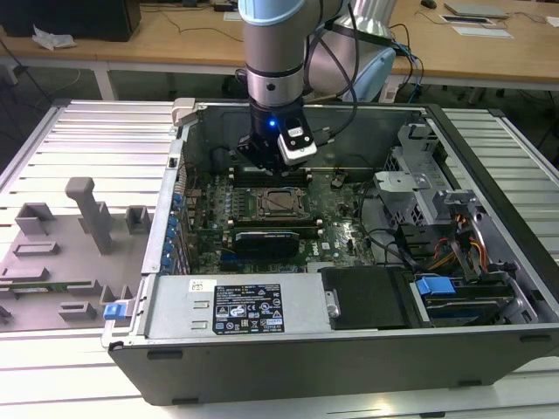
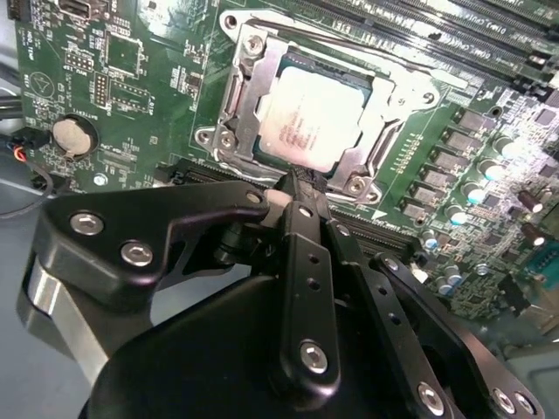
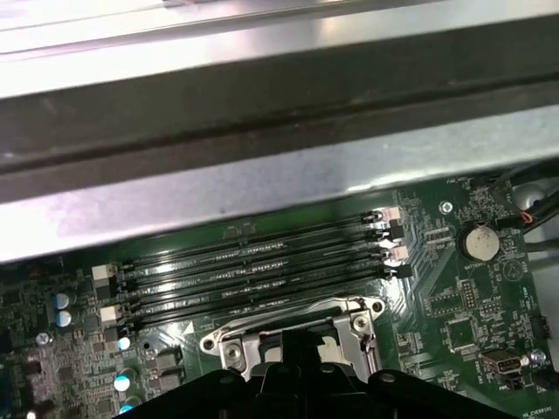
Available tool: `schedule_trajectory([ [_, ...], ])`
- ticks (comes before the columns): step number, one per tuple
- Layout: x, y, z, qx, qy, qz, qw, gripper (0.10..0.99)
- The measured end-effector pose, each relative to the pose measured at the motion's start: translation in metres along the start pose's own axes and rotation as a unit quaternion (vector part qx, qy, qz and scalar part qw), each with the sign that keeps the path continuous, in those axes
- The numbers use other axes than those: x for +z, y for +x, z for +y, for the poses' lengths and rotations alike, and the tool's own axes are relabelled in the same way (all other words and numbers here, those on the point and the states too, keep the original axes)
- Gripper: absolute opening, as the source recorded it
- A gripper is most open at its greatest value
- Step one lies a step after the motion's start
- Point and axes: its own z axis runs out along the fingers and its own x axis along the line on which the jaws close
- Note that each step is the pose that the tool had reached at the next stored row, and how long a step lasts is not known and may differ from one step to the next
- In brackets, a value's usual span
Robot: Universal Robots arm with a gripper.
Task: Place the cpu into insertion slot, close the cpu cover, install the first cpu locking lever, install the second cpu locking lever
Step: 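Install the first cpu locking lever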
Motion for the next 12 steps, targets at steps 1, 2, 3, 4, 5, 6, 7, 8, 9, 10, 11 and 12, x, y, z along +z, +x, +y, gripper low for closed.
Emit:
schedule_trajectory([
  [1,-0.0001,0.0000,0.0000,-0.001,0.0004,0.0003,1.0000,0.106],
  [2,0.0000,0.0000,0.0000,-0.003,0.0008,0.0004,1.0000,0.106],
  [3,0.0000,0.0000,0.0001,-0.005,0.0021,0.0005,1.0000,0.106],
  [4,0.0000,0.0000,0.0000,-0.010,0.0060,0.0004,0.9999,0.106],
  [5,0.0000,0.0000,0.0000,-0.013,0.0088,0.0003,0.9999,0.106],
  [6,0.0000,0.0000,0.0000,-0.018,0.0122,0.0003,0.9998,0.106],
  [7,0.0000,0.0000,-0.0001,-0.021,0.0144,0.0002,0.9997,0.106],
  [8,0.0000,-0.0001,-0.0002,-0.025,0.0157,0.0001,0.9996,0.106],
  [9,-0.0001,-0.0001,-0.0003,-0.029,0.0165,0.0002,0.9994,0.106],
  [10,0.0000,-0.0001,-0.0006,-0.035,0.0165,0.0004,0.9992,0.106],
  [11,0.0002,-0.0003,-0.0014,-0.045,0.0159,0.0009,0.9988,0.106],
  [12,0.0004,-0.0004,-0.0021,-0.052,0.0153,0.0013,0.9985,0.106],
])
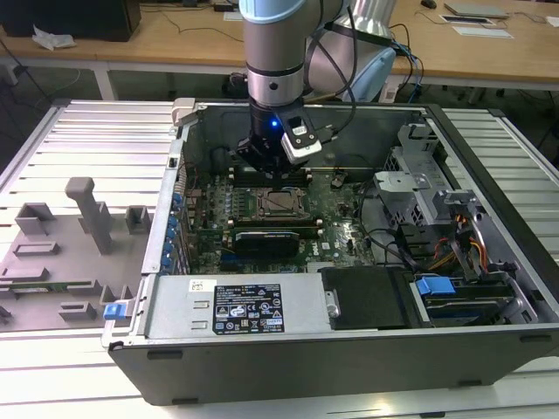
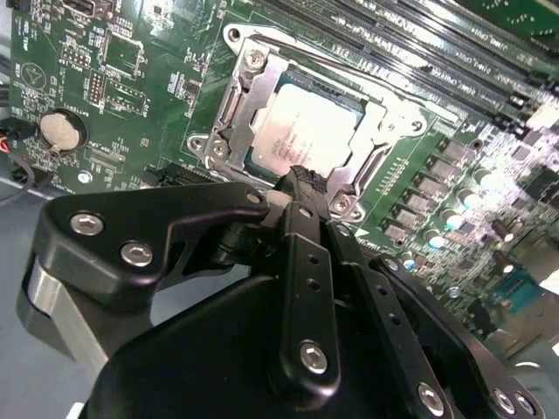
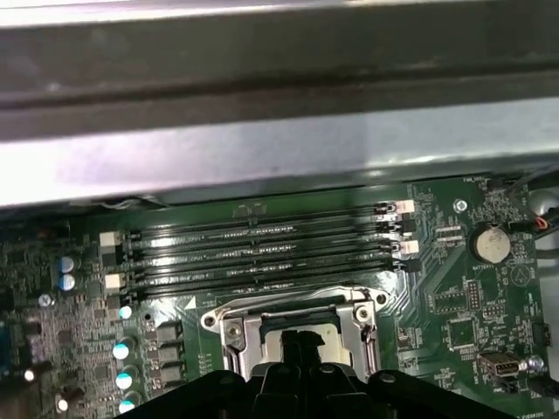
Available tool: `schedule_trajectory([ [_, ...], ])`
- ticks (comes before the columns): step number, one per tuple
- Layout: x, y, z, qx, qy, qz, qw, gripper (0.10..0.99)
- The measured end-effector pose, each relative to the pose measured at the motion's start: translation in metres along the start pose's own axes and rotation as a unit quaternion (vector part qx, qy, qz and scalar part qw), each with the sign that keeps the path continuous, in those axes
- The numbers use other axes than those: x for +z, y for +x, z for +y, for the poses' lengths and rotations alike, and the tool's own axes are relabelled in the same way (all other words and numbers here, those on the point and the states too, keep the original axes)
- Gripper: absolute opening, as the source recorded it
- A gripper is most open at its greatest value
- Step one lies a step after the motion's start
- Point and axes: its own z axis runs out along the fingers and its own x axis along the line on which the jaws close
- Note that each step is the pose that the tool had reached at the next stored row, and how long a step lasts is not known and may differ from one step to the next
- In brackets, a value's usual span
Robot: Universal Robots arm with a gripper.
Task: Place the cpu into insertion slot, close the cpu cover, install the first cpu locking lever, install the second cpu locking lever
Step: 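Install the first cpu locking lever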
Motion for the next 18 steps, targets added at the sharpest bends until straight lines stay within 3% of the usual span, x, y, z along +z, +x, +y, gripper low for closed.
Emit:
schedule_trajectory([
  [4,0.0003,-0.0002,-0.0029,-0.015,0.0000,0.0004,0.9999,0.106],
  [18,-0.0002,-0.0023,-0.0282,-0.038,0.0076,0.0005,0.9993,0.106],
])
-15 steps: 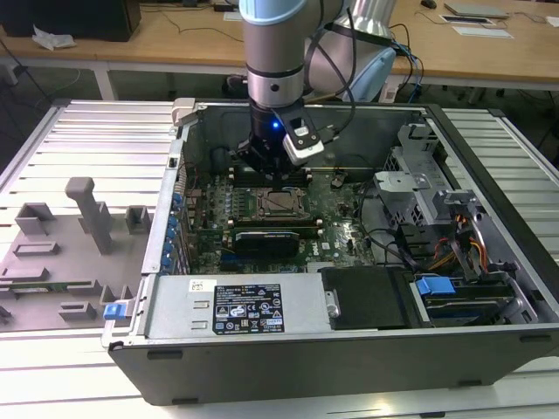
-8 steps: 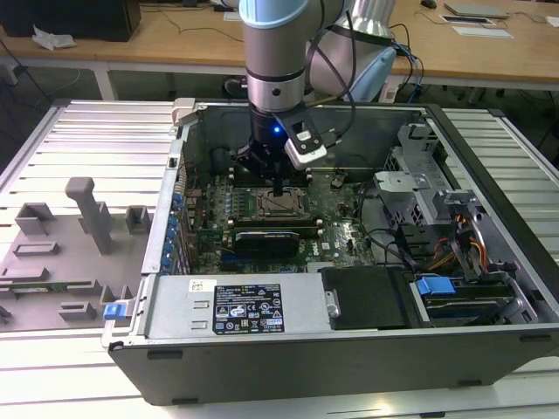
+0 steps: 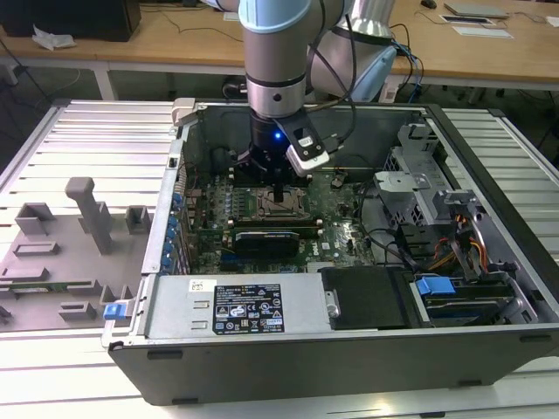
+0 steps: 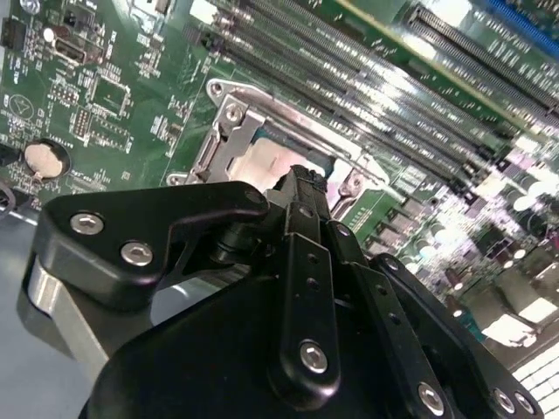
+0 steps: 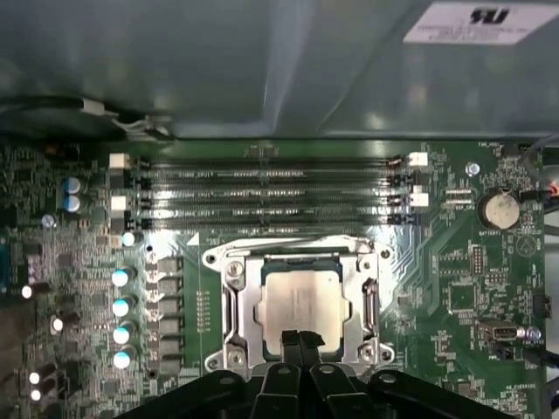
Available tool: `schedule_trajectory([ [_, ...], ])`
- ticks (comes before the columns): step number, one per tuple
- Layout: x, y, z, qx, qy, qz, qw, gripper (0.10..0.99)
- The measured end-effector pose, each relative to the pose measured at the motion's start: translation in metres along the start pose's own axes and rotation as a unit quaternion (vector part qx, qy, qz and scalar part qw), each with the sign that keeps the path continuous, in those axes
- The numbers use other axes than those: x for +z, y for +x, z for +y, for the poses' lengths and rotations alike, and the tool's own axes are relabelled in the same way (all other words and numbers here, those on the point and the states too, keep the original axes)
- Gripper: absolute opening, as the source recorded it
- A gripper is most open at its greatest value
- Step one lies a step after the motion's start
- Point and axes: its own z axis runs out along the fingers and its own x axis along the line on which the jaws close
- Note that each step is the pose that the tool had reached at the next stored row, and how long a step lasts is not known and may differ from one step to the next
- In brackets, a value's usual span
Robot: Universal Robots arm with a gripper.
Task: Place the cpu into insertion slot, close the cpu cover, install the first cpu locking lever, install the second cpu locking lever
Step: 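Install the first cpu locking lever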
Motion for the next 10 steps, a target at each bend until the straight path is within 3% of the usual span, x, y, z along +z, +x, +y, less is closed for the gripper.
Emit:
schedule_trajectory([
  [4,0.0003,-0.0034,-0.0019,-0.006,0.0000,0.0003,1.0000,0.106],
  [8,0.0003,-0.0035,0.0011,-0.006,0.0000,0.0003,1.0000,0.106],
  [10,-0.0038,-0.0039,0.0012,-0.006,-0.0001,0.0003,1.0000,0.106],
])
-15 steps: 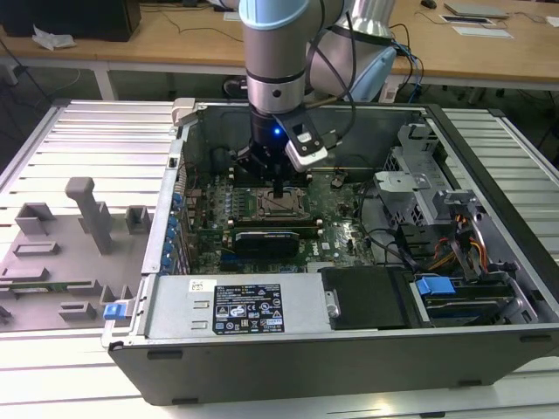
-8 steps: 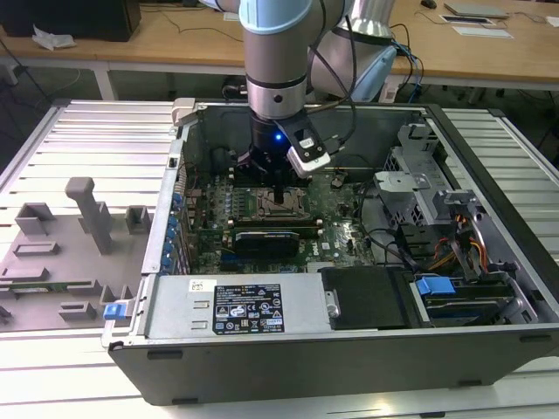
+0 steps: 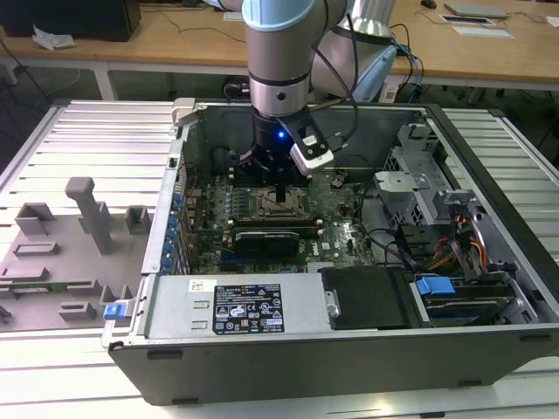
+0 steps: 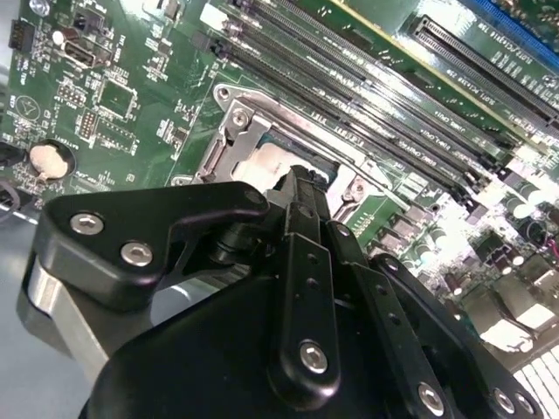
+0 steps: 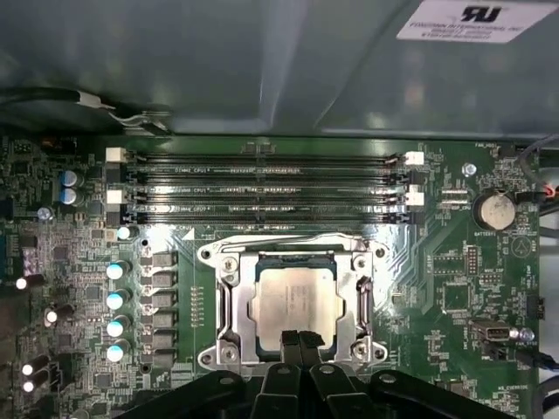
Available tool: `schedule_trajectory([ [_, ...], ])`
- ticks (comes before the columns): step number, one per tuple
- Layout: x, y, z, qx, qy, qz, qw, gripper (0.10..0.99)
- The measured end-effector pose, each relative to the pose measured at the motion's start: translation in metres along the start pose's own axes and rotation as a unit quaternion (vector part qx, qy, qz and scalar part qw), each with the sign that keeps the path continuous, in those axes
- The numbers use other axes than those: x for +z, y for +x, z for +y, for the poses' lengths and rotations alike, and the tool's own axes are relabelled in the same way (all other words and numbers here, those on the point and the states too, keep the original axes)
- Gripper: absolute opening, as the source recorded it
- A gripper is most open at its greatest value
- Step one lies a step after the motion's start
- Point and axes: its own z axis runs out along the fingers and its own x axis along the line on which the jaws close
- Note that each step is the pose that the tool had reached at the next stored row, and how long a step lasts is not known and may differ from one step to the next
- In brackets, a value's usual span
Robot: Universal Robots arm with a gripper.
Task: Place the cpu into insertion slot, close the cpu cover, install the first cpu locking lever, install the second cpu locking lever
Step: 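Install the first cpu locking lever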
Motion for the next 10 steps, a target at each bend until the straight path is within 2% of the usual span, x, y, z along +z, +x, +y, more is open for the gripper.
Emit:
schedule_trajectory([
  [4,-0.0106,-0.0008,0.0001,0.000,0.0000,0.0000,1.0000,0.106],
  [10,-0.0113,-0.0008,0.0001,0.000,0.0000,0.0000,1.0000,0.106],
])
